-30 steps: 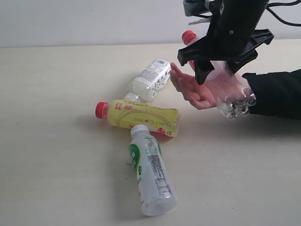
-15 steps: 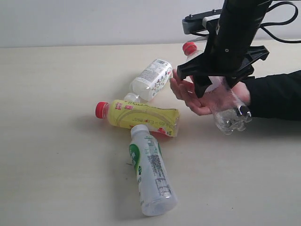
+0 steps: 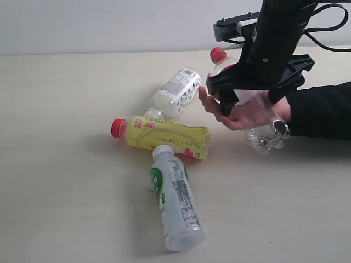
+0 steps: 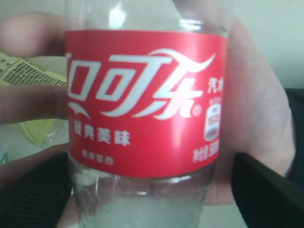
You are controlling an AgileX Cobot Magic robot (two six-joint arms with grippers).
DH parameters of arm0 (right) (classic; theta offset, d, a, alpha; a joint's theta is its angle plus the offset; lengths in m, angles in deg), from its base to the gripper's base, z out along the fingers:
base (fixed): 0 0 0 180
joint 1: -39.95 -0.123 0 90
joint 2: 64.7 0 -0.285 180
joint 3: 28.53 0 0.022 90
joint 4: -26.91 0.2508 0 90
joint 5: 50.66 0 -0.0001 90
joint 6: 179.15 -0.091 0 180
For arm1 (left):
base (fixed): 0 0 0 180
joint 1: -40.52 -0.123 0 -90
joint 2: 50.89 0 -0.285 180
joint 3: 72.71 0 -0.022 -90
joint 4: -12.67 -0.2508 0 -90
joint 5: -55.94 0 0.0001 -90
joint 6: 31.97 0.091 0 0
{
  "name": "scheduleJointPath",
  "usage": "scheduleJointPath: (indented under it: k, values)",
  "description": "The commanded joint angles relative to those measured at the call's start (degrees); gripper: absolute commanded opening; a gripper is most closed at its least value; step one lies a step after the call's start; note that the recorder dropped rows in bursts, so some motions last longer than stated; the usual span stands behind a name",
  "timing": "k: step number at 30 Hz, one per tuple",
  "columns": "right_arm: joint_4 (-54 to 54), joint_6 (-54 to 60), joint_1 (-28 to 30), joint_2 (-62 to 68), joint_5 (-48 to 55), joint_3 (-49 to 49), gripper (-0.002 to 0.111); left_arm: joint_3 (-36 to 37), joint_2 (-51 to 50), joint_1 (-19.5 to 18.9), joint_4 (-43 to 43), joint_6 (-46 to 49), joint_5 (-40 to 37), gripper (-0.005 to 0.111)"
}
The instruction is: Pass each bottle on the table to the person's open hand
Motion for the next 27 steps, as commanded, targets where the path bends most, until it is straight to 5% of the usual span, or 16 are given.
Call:
scheduleJointPath:
  k: [1,18,20,23,27]
  values:
    - [-0.6,0.48,0.04,-0.4,0.03,-0.18,0.09,-0.04,0.29,-0.29,-0.25,0.17,0.52,0.0]
    - [-4.65,2.87,0.04,-18.25,5.89,-0.05,0.086,-0.04,0.29,-0.29,-0.25,0.17,0.52,0.0]
    - [-4.65,3.44,0.04,-22.43,10.73,-1.69,0.062,-0.04,0.29,-0.29,-0.25,0.17,0.52,0.0]
    - [-5.03,5.48,0.04,-36.05,4.95,-13.9,0.006,-0.04,0.29,-0.29,-0.25,0.17,0.52,0.0]
    - [-6.06,8.48,0.04,-58.26,-13.02,-33.75,0.0,-0.04,0.29,-0.29,-0.25,0.17,0.52,0.0]
